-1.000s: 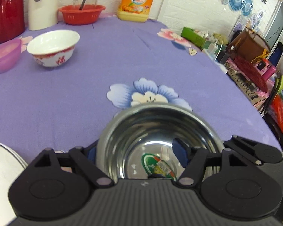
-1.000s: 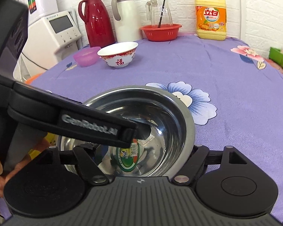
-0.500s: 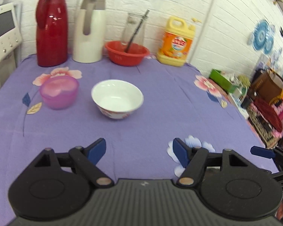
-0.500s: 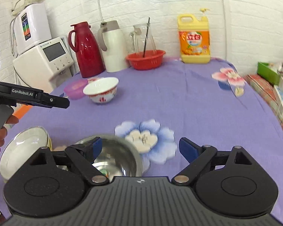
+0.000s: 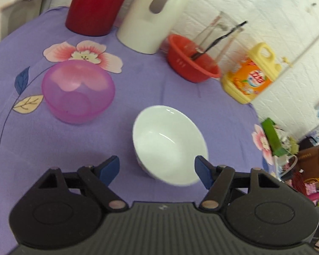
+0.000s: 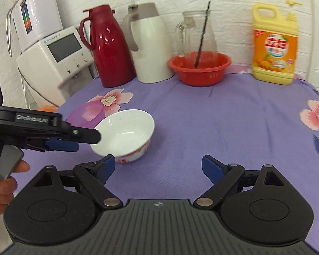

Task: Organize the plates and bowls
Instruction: 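Move the left tool to the white red-print bowl and grip its rim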

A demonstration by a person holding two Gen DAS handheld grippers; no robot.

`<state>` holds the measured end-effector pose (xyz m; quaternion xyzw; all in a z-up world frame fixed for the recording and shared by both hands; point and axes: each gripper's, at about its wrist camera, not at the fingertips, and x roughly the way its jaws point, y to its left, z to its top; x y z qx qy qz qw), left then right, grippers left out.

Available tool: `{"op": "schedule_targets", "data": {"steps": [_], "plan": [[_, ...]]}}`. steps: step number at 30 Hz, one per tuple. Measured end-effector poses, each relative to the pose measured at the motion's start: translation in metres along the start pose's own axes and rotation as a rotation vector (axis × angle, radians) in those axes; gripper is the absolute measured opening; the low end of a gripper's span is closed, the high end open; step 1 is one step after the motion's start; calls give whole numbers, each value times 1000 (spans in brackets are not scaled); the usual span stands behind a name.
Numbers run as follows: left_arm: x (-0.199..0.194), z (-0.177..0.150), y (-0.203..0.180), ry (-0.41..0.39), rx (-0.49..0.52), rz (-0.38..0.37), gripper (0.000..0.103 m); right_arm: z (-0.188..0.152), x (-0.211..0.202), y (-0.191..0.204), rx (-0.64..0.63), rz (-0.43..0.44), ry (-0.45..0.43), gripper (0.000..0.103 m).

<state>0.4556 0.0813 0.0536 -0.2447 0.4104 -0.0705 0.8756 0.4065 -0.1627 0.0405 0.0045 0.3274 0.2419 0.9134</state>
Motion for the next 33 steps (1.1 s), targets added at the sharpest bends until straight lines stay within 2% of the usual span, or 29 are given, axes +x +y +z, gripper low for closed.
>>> {"op": "schedule_targets", "data": {"steps": [2,7,14,20,24,28,32,33], "plan": [[12,8,-2,15,15,28,69,6,17,0,-6,5,12,103],[26,14,-2,8,14,16,69,20,58,-4,-35,-4,68,103],[40,13,2,32,2,61,69,22,90,-1,-102,-33,133,103],[46,11,4,31,7,97,69,20,102,4,-145,-53,167,103],[45,11,6,24,0,94,69,20,107,-3,-110,-53,186,103],[44,10,6,20,-6,91,69,19,108,0,-113,-59,167,103],[43,9,6,25,-12,86,69,26,109,2,-110,-60,221,103],[41,9,7,18,-15,87,69,28,106,4,-116,-61,212,103]]}}
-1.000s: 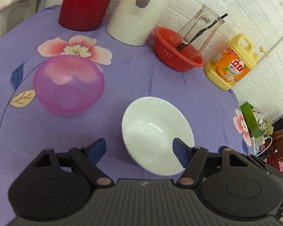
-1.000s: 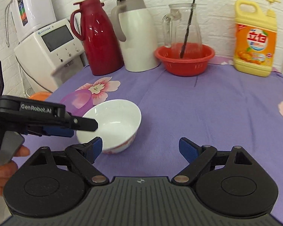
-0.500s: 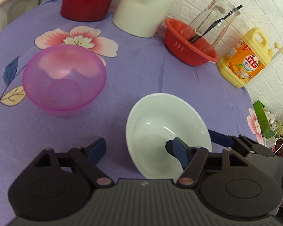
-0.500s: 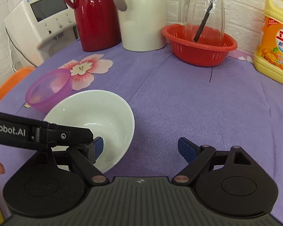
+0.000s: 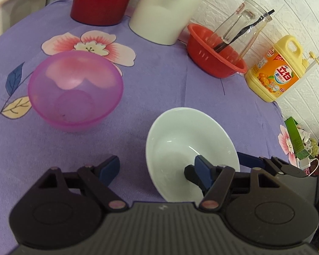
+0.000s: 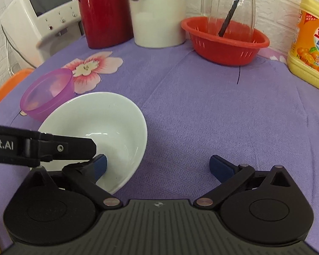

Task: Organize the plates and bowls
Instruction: 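Move the left tool to the white red-print bowl and grip its rim, then lower the white bowl into the steel bowl and open the left tool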

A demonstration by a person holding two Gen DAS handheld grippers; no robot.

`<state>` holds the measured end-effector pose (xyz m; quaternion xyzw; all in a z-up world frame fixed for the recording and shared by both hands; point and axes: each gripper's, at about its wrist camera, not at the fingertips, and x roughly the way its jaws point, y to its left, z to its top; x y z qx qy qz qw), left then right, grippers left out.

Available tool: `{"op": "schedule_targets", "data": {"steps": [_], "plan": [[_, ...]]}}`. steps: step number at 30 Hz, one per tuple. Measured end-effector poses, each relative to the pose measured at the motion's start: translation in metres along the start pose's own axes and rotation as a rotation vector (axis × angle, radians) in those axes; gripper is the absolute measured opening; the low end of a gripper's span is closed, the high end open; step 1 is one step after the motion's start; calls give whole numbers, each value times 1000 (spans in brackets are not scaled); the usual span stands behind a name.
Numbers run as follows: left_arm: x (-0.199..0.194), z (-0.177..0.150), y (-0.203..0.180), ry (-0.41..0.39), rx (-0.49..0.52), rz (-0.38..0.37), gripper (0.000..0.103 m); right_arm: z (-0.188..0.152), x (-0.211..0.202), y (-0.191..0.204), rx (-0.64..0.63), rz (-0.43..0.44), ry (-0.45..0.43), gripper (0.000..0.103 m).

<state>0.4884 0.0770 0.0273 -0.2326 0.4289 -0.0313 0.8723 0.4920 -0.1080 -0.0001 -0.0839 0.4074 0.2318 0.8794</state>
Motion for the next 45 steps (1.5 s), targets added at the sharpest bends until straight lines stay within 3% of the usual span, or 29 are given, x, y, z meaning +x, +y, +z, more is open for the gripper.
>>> {"op": "schedule_targets", "data": {"steps": [3,7,9,11,12,13,15,26,38,45], "plan": [[-2,1,2,-11,-2,-3,69,-1,-9,12,-82,-30,-56,103],[0,-2,3,-10,6,-11,65,0,-4,11,-65,0,-57,103],[0,-5,0,-11,31,-20,53,-3,0,10,-47,38,-53,103],[1,-5,1,-3,10,-57,42,-5,-3,14,-43,70,-63,84],[3,-4,1,6,-9,-71,40,-5,-4,16,-40,79,-63,65],[2,-4,-1,5,-10,-76,38,-4,-5,20,-36,80,-59,54],[-4,-7,-10,-1,27,-64,34,-5,-10,28,-64,51,-60,52],[-61,-45,-32,-13,68,-134,34,-36,-82,37,-57,-1,-110,53],[-116,-159,-58,27,166,-221,33,-136,-175,52,-30,-83,-122,54],[-128,-215,-68,72,226,-230,34,-189,-197,55,5,-93,-109,55]]}}
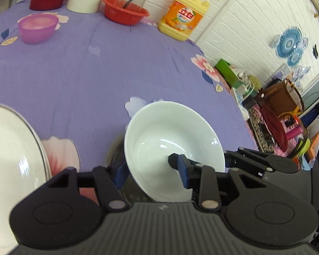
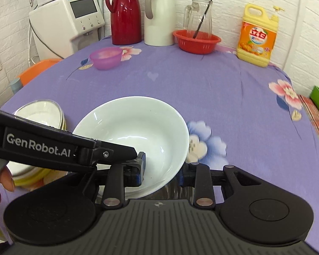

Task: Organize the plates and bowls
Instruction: 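Lower the white bowl into the steel bowl and open the left tool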

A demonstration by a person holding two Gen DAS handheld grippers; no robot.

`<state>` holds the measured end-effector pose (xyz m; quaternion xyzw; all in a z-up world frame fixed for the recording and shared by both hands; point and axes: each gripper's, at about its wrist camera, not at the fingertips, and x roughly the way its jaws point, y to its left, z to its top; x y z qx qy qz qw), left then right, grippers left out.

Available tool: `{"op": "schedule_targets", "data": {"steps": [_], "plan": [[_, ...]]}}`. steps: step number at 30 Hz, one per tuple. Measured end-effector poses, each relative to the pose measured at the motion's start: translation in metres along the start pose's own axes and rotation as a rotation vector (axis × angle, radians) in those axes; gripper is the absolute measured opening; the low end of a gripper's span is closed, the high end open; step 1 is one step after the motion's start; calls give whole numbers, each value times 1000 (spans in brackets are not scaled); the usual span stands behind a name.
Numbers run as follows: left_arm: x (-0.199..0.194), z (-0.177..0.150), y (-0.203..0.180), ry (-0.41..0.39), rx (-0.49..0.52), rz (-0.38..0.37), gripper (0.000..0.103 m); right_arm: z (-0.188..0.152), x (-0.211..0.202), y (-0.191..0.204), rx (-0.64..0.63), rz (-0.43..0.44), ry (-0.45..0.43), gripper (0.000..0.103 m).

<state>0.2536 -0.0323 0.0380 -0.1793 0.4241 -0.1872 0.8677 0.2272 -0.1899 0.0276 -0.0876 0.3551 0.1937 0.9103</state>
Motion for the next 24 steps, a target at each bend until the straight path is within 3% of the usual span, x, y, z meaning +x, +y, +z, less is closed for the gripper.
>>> {"op": "schedule_targets", "data": {"steps": [10,11,12,14,15,18,20,22,24], "plan": [[8,-10,-7,18,67,37,35,-19,1,-3,43,22,3,55],[7,-10,-8,11,79,45,43,-20,0,-4,48,25,0,56],[5,-9,-9,-2,90,69,59,-21,-1,-5,53,24,-7,58],[-1,-6,-11,-21,103,70,69,-23,-6,-8,73,42,-28,59],[-3,-3,-13,-26,111,72,75,-23,-9,-10,86,52,-40,62],[-18,3,-19,-77,154,81,76,-24,-19,-15,120,68,-78,70],[-30,6,-21,-112,179,91,76,-26,-26,-15,134,61,-111,83],[-40,8,-19,-148,180,90,76,-29,-34,-11,124,40,-147,103],[-47,8,-16,-175,178,90,76,-34,-42,-6,106,27,-187,103]]}}
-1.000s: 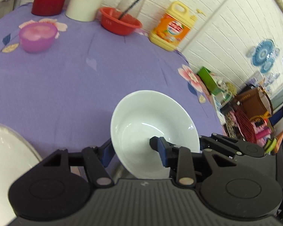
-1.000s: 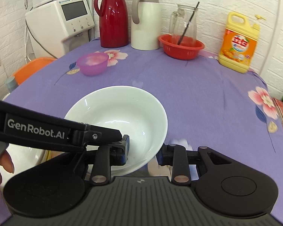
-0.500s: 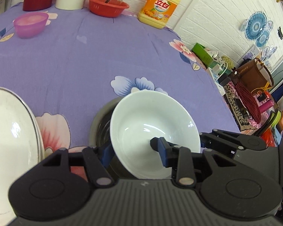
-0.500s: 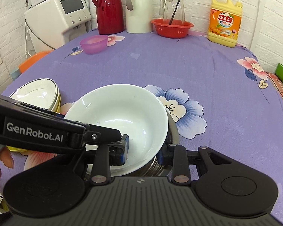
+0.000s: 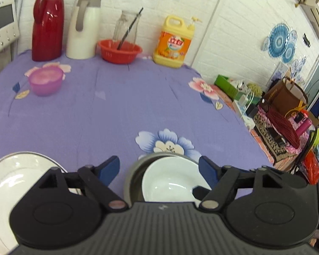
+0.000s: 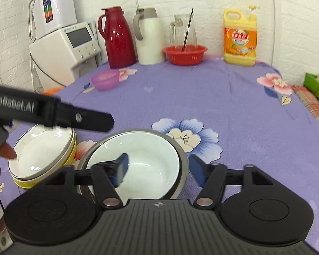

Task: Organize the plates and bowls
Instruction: 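Lower the white bowl into the steel bowl and open the left tool, then move the left tool to the pink plastic bowl and grip its rim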

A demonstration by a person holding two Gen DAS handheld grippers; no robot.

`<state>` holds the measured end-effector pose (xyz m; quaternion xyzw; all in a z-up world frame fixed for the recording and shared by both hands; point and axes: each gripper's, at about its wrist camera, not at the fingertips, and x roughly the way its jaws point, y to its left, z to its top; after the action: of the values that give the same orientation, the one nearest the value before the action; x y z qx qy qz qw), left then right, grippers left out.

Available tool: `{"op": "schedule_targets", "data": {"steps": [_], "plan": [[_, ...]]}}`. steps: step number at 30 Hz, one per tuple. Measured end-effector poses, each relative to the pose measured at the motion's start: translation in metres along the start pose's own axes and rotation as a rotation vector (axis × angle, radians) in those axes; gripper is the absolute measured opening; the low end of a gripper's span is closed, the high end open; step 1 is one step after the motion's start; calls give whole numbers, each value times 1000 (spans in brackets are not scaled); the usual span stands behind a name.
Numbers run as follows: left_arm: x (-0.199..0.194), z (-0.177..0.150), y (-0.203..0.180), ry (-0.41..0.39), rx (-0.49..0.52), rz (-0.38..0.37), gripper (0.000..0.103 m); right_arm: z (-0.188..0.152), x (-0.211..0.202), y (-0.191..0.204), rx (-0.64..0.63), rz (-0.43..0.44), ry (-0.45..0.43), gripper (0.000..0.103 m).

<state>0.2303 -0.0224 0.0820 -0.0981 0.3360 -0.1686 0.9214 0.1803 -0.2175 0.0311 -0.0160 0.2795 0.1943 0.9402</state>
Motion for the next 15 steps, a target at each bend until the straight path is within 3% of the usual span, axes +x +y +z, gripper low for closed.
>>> {"op": "schedule_targets", "data": {"steps": [4,15], "plan": [[-6,-4,11,-13,-8,11,76,-7,-7,5,-13,5,-22,103],[2,-10,43,14,-18,71,76,5,8,11,-33,61,37,103]]}}
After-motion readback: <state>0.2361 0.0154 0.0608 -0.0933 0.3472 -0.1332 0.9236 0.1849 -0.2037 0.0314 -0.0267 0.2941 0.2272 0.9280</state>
